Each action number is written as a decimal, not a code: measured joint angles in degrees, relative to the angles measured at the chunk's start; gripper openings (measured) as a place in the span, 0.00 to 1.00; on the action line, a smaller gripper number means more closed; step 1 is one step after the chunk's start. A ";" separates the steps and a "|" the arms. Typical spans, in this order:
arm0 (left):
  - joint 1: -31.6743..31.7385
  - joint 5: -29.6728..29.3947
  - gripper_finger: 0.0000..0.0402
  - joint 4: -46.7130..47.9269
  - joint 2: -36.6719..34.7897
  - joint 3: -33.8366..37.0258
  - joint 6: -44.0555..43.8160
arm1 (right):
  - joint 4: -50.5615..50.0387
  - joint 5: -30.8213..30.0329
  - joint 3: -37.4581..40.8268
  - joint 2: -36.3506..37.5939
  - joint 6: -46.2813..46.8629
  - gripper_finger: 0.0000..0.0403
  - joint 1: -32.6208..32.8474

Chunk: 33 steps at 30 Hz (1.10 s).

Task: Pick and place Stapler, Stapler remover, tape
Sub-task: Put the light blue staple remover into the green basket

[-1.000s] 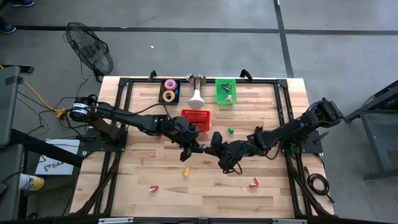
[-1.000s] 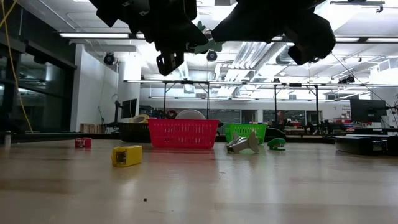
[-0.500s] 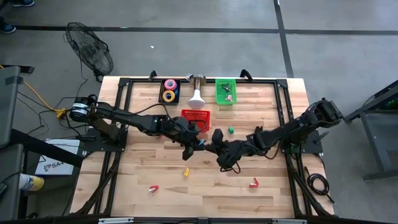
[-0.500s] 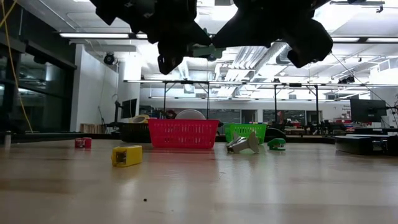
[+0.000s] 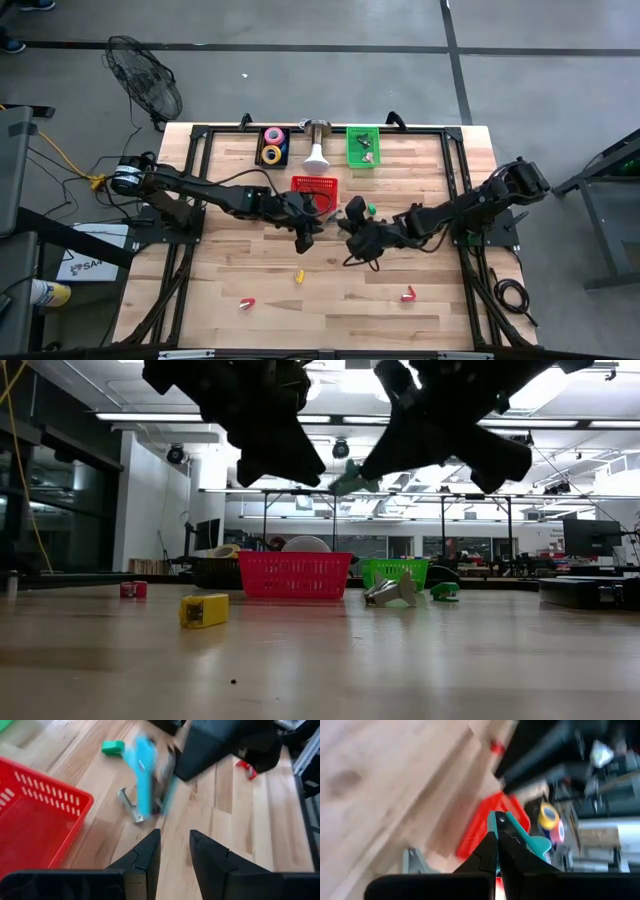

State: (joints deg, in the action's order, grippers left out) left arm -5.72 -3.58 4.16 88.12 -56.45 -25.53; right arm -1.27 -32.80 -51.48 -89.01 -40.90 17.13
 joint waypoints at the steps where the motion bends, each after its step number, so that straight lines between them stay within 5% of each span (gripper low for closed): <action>1: 0.01 -0.30 0.25 0.45 0.00 0.00 0.01 | -0.78 -0.92 0.00 0.00 1.02 0.00 -0.39; 20: 0.07 -6.68 0.25 7.72 0.02 0.02 -1.29 | -9.58 -5.64 -0.07 0.07 20.23 0.00 -22.16; 33: 0.07 -7.58 0.25 7.96 0.11 0.09 -1.76 | -7.72 9.24 -0.11 0.09 25.97 0.00 -39.84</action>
State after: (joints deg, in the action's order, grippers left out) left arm -5.65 -11.16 12.12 88.23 -56.36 -27.29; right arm -9.00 -23.56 -51.59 -88.92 -14.94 -22.71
